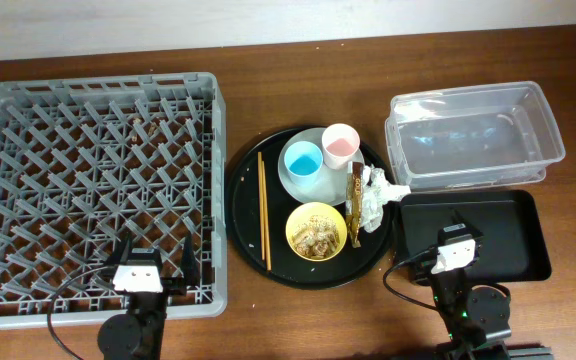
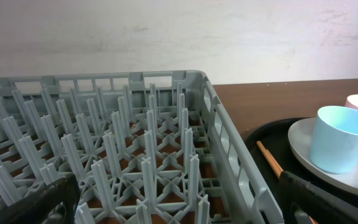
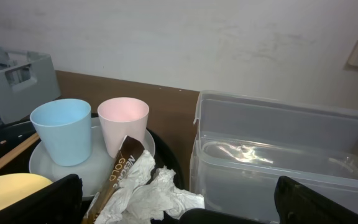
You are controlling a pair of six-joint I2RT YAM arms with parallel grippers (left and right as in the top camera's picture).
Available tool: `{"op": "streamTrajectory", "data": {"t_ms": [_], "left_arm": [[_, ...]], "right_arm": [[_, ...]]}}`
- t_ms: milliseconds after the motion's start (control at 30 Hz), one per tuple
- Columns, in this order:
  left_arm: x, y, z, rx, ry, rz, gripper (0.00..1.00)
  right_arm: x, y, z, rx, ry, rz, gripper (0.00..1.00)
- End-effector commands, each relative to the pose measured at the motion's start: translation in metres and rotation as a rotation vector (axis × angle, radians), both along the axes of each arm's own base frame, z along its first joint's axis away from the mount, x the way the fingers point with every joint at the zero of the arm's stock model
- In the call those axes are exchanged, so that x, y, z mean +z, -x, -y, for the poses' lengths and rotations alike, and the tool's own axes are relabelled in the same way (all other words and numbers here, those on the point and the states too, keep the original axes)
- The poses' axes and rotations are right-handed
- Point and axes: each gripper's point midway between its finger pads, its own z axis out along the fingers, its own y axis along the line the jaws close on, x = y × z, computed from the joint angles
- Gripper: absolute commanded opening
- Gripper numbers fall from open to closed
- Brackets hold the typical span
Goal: Sort waste into correct bins and load items into the dishwasher rack
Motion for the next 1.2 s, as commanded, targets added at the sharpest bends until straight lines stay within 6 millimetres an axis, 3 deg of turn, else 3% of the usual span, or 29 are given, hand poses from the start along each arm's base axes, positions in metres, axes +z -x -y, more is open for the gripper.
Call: {"op": "streamTrajectory", "data": {"t_ms": [0, 1067, 1133, 1167], "left_arm": [[-0.002, 0.000, -0.001, 0.004, -0.020, -0.001, 0.99], [-0.002, 0.000, -0.004, 0.024, -0.022, -0.003, 0.99], [0.006, 0.000, -0.001, 0.005, -0.019, 0.030, 0.99], [0.028, 0.002, 0.017, -0.098, -0.008, 0.110, 0.99]], "right_arm": [[-0.002, 0.000, -0.002, 0.011, 0.006, -0.001, 0.99], [-0.002, 0.000, -0.002, 0.011, 0.006, -0.001, 0.99], [-0.002, 0.000, -0.002, 0.011, 0.006, -0.001, 0.99], [-0.002, 0.000, -0.002, 0.011, 0.006, -0.001, 0.99]]}}
